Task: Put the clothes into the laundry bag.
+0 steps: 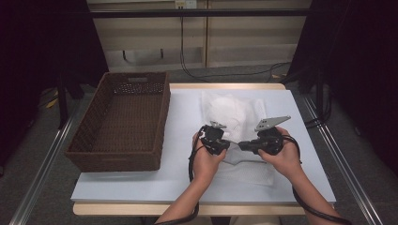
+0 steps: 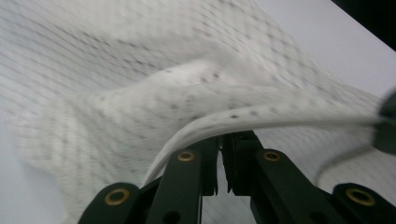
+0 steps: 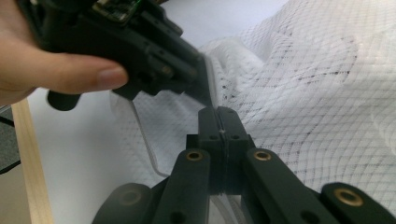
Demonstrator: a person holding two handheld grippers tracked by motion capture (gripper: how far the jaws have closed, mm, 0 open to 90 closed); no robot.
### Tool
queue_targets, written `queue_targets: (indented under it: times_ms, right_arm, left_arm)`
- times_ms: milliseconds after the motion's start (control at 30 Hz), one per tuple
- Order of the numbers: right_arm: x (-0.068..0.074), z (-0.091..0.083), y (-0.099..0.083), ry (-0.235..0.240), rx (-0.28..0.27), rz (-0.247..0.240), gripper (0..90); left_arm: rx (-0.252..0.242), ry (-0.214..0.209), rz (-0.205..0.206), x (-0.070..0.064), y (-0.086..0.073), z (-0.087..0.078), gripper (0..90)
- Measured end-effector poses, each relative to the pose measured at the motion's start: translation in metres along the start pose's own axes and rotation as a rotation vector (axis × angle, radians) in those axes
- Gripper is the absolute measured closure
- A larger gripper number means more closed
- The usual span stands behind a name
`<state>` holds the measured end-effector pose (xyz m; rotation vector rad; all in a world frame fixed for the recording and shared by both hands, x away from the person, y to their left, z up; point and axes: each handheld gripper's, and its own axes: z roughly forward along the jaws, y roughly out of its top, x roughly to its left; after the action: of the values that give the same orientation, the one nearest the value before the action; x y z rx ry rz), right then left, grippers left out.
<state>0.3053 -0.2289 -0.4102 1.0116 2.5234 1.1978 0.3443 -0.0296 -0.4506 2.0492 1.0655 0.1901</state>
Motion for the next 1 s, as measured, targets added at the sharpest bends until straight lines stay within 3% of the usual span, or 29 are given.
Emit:
queue_targets:
  times_ms: [33,133,200,300,333,400,533,667,767,833,1000]
  right_arm:
    - [0.0,0.0,0.0,0.0,0.0,-0.001,90.0]
    - [0.002,0.0,0.001,-0.001,-0.003,-0.004,90.0]
    - [0.002,0.0,0.002,0.004,-0.005,-0.008,90.0]
    - [0.003,0.002,0.001,0.008,0.003,-0.008,90.0]
    - [0.003,0.003,0.0,0.007,0.011,-0.011,90.0]
    - [0.003,0.004,-0.001,0.007,0.015,-0.01,90.0]
    - [0.001,0.003,-0.001,0.015,0.015,-0.004,89.8]
    - [0.0,0.003,-0.002,0.013,0.02,0.002,89.8]
    - [-0.001,0.004,-0.003,0.011,0.021,0.009,89.8]
    - [-0.002,0.004,-0.003,0.013,0.02,0.011,89.8]
    - [-0.002,0.003,-0.002,0.014,0.013,0.012,89.8]
  left_arm:
    - [-0.022,0.006,-0.011,0.001,0.0,0.0,84.8]
    - [-0.057,0.035,0.008,0.003,0.002,-0.001,84.8]
    - [-0.059,0.038,-0.005,0.005,0.0,0.0,84.2]
    - [0.0,0.009,-0.027,0.006,-0.004,0.0,78.0]
    - [0.022,0.005,-0.015,0.006,-0.006,-0.001,74.5]
    - [0.021,-0.012,-0.026,0.006,-0.009,-0.005,71.1]
    - [0.055,-0.028,-0.012,0.005,-0.013,-0.017,61.3]
    - [0.072,-0.038,0.015,0.008,-0.013,-0.032,57.5]
    - [0.083,-0.008,0.031,0.014,-0.013,-0.042,53.6]
    - [0.074,-0.013,0.013,0.018,-0.013,-0.046,51.1]
    - [0.08,0.034,0.06,0.029,-0.009,-0.053,42.6]
